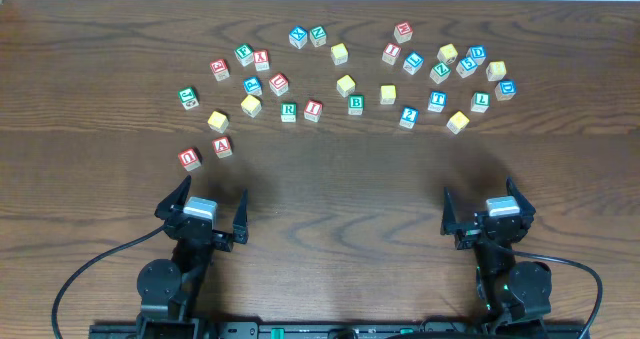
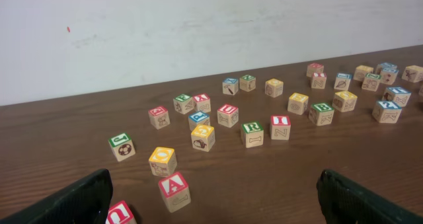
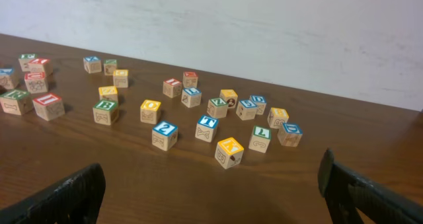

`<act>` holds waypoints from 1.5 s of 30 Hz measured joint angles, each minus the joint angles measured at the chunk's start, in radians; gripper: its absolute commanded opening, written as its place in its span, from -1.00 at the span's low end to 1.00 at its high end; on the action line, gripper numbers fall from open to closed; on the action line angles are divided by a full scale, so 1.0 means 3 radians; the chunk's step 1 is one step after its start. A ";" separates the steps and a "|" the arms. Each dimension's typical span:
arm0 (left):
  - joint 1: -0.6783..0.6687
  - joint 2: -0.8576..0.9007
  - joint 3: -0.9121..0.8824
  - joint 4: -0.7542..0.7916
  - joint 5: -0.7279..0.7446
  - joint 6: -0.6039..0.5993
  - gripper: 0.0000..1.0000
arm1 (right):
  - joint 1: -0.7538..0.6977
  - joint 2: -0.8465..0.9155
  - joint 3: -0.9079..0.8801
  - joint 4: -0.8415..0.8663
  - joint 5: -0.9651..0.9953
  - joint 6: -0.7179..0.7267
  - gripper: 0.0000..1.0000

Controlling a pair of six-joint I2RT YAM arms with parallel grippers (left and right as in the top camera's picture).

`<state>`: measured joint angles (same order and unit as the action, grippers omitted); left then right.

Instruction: Spell out ROBOT

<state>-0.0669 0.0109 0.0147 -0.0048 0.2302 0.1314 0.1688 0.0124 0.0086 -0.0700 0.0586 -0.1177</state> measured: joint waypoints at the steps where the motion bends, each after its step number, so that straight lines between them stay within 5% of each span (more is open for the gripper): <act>1: 0.0000 0.0000 0.0000 0.0000 0.0000 0.0000 0.93 | 0.0000 0.0001 0.0000 0.0001 0.0000 0.0001 0.98; 45: 0.0000 0.0000 0.0000 0.0008 0.0001 -0.0055 0.95 | 0.0000 0.0001 0.0000 0.0000 0.0000 0.0000 0.98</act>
<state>-0.0669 0.0109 0.0147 -0.0025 0.2306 0.1150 0.1688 0.0128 0.0086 -0.0700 0.0586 -0.1177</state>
